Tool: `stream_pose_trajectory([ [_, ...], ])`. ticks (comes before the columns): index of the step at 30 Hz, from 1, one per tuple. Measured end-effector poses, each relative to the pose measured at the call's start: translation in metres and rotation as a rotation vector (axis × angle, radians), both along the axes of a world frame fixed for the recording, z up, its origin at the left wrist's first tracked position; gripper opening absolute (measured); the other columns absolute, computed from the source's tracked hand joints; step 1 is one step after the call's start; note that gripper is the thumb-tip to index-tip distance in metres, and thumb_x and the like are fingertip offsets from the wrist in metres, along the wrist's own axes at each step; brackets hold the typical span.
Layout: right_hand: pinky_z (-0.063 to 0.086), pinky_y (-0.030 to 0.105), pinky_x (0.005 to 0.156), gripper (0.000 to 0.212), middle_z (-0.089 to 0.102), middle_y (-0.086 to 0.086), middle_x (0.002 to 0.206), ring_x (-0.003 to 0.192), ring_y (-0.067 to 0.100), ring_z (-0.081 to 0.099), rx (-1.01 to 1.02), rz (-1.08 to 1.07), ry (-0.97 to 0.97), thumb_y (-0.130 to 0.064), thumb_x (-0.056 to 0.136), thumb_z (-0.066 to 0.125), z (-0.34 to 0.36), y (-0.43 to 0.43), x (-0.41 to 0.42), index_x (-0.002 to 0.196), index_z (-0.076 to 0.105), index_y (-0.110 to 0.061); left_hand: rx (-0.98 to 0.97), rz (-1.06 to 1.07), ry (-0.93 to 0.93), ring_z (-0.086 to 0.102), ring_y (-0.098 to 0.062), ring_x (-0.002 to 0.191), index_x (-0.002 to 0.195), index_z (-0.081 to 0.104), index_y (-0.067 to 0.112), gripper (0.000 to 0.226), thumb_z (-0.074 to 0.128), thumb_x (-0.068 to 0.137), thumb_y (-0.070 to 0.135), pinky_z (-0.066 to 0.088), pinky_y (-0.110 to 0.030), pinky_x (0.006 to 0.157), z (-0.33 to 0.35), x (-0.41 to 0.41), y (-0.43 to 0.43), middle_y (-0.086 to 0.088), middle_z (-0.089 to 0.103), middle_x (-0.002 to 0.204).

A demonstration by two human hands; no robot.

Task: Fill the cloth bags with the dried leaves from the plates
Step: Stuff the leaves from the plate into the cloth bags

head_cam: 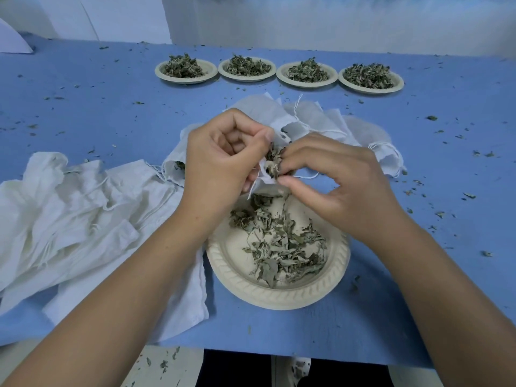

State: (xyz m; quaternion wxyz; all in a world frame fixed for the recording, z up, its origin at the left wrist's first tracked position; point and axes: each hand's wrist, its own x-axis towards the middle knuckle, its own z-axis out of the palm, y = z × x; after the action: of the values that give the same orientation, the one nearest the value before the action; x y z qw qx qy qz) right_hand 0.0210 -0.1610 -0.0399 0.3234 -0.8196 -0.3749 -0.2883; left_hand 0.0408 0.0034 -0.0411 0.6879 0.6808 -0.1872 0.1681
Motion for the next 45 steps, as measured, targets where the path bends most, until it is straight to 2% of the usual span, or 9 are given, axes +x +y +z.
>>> stream_pose_trajectory([
  [3, 0.039, 0.013, 0.081, 0.017, 0.062, 0.006, 0.098, 0.090, 0.013, 0.056, -0.066, 0.002, 0.042, -0.015, 0.085, 0.071, 0.003, -0.005, -0.001, 0.093, 0.066, -0.001, -0.020, 0.030, 0.010, 0.042, -0.001, 0.032, 0.073, 0.059, 0.014, 0.021, 0.065, 0.091, 0.007, 0.031, -0.013, 0.033, 0.001, 0.001, 0.001, 0.012, 0.051, 0.044],
  [8, 0.052, 0.024, 0.084, 0.023, 0.049, 0.017, 0.107, 0.096, 0.024, 0.059, 0.102, 0.019, 0.050, -0.002, 0.078, 0.077, 0.006, -0.004, -0.002, 0.094, 0.060, 0.002, -0.006, 0.040, -0.004, 0.044, -0.001, 0.033, 0.074, 0.059, 0.013, 0.020, 0.066, 0.090, 0.005, 0.032, -0.012, 0.035, 0.001, 0.001, 0.000, 0.012, 0.052, 0.045],
  [13, 0.051, 0.024, 0.076, 0.008, 0.066, 0.014, 0.091, 0.082, 0.014, 0.061, 0.060, 0.008, -0.093, -0.001, 0.086, 0.068, 0.000, 0.006, -0.004, 0.091, 0.070, 0.004, 0.015, -0.011, -0.034, 0.047, -0.002, 0.035, 0.074, 0.061, 0.013, 0.019, 0.066, 0.090, 0.003, 0.036, -0.012, 0.038, 0.000, -0.001, -0.001, 0.008, 0.057, 0.049],
  [19, 0.052, 0.034, 0.082, 0.027, 0.067, 0.012, 0.102, 0.093, 0.022, 0.065, -0.013, -0.041, 0.004, -0.020, 0.090, 0.058, -0.005, 0.005, -0.002, 0.098, 0.070, 0.003, -0.002, -0.036, -0.026, 0.044, -0.002, 0.033, 0.074, 0.061, 0.014, 0.019, 0.066, 0.090, 0.005, 0.034, -0.013, 0.034, 0.000, -0.001, -0.001, 0.009, 0.053, 0.047],
  [25, 0.041, 0.038, 0.085, 0.025, 0.069, 0.005, 0.083, 0.092, 0.027, 0.062, 0.122, -0.136, -0.250, -0.017, 0.089, 0.051, 0.006, -0.005, -0.001, 0.078, 0.069, -0.003, -0.075, 0.094, 0.016, 0.044, 0.000, 0.033, 0.070, 0.060, 0.022, 0.023, 0.066, 0.091, 0.012, 0.031, -0.012, 0.033, 0.004, 0.004, 0.004, 0.015, 0.051, 0.044],
  [30, 0.028, 0.038, 0.102, 0.033, 0.071, -0.004, 0.091, 0.109, 0.023, 0.060, -0.027, -0.142, -0.206, -0.027, 0.091, 0.045, 0.000, 0.000, -0.001, 0.085, 0.073, -0.009, -0.076, 0.018, 0.038, 0.043, 0.000, 0.033, 0.070, 0.060, 0.021, 0.024, 0.065, 0.091, 0.009, 0.031, -0.012, 0.033, 0.004, 0.004, 0.004, 0.014, 0.053, 0.045],
  [35, 0.019, 0.042, 0.105, 0.033, 0.069, -0.011, 0.091, 0.118, 0.021, 0.054, -0.109, -0.151, -0.176, -0.030, 0.092, 0.043, -0.001, 0.004, -0.004, 0.084, 0.071, -0.015, -0.008, -0.043, 0.014, 0.044, -0.001, 0.033, 0.072, 0.061, 0.017, 0.022, 0.066, 0.090, 0.007, 0.032, -0.011, 0.034, 0.002, 0.000, 0.001, 0.012, 0.054, 0.046],
  [39, 0.013, 0.052, 0.111, 0.044, 0.047, -0.021, 0.078, 0.128, 0.023, 0.045, -0.296, -0.149, -0.032, -0.038, 0.096, 0.033, -0.006, 0.009, -0.004, 0.072, 0.062, -0.016, 0.021, -0.071, -0.019, 0.045, -0.001, 0.034, 0.073, 0.061, 0.016, 0.021, 0.066, 0.089, 0.004, 0.035, -0.013, 0.035, 0.000, -0.001, 0.000, 0.009, 0.055, 0.049],
  [45, 0.015, 0.048, 0.106, 0.060, 0.069, -0.015, 0.094, 0.121, 0.020, 0.051, -0.052, -0.197, -0.138, -0.041, 0.100, 0.020, 0.002, -0.001, -0.005, 0.085, 0.074, -0.019, 0.017, -0.039, -0.044, 0.046, 0.000, 0.034, 0.073, 0.062, 0.016, 0.020, 0.067, 0.089, 0.005, 0.035, -0.011, 0.037, 0.001, 0.002, 0.001, 0.010, 0.057, 0.049],
])
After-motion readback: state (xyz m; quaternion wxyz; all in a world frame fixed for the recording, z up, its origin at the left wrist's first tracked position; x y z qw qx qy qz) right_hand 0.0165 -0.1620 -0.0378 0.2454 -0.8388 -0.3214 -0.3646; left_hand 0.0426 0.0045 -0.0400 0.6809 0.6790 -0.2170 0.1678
